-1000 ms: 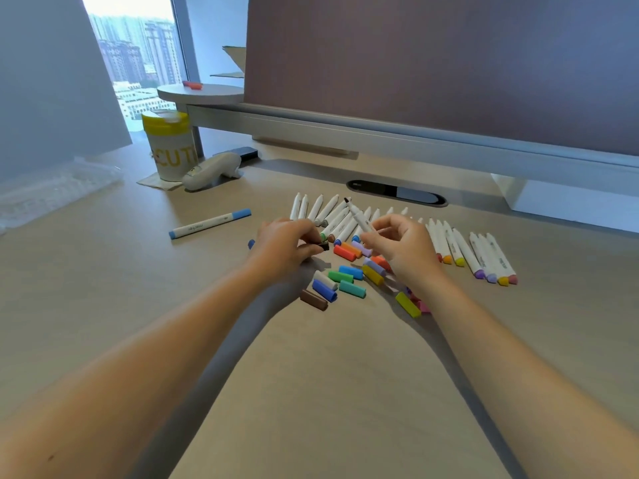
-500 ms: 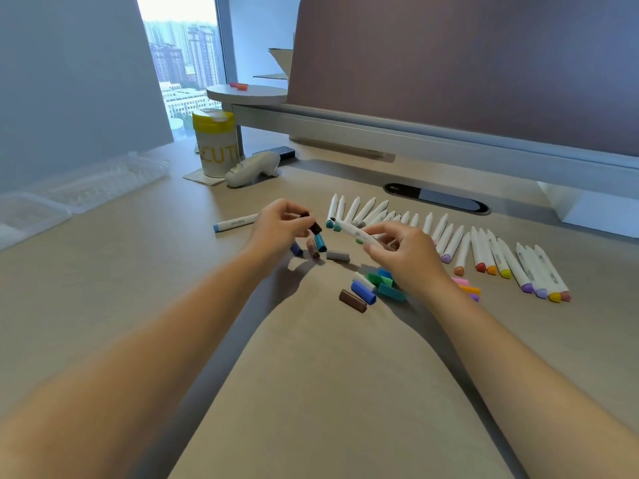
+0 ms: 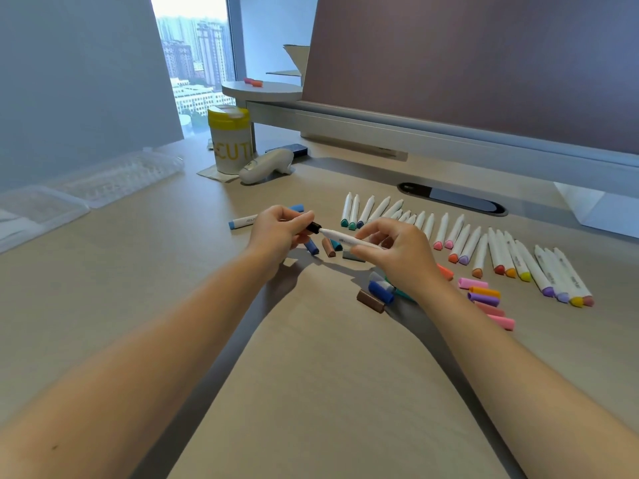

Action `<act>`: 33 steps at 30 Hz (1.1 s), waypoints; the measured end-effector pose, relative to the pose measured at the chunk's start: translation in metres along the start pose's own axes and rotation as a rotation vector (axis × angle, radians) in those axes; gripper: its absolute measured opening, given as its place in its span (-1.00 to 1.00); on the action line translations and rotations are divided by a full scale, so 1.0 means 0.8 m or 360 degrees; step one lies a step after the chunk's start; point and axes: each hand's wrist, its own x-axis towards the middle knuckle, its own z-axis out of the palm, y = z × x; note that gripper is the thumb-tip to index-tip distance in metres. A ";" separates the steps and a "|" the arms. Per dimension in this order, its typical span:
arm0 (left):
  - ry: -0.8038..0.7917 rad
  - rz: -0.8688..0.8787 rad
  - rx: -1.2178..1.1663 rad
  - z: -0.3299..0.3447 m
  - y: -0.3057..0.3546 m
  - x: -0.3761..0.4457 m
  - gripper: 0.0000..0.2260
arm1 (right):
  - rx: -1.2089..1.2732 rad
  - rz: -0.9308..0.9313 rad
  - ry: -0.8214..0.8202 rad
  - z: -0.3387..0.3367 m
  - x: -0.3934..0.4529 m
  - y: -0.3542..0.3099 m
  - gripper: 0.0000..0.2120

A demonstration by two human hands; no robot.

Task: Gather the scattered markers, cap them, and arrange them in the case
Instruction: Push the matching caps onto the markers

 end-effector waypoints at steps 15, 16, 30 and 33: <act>0.0026 0.0151 -0.0057 0.014 0.003 -0.003 -0.90 | 0.0228 0.0139 0.0207 0.028 0.007 -0.028 -0.82; -0.0022 0.0135 -0.0069 0.015 0.005 -0.003 -0.78 | 0.0237 0.0135 0.0206 0.030 0.009 -0.030 -0.88; -0.0159 0.0116 0.0380 -0.019 -0.002 0.040 -0.56 | 0.0026 0.0291 0.0167 0.018 0.048 0.008 -0.70; -0.0136 0.0258 0.0748 -0.026 -0.005 0.060 -0.67 | -0.0207 0.0330 0.0080 0.024 0.074 0.021 -0.67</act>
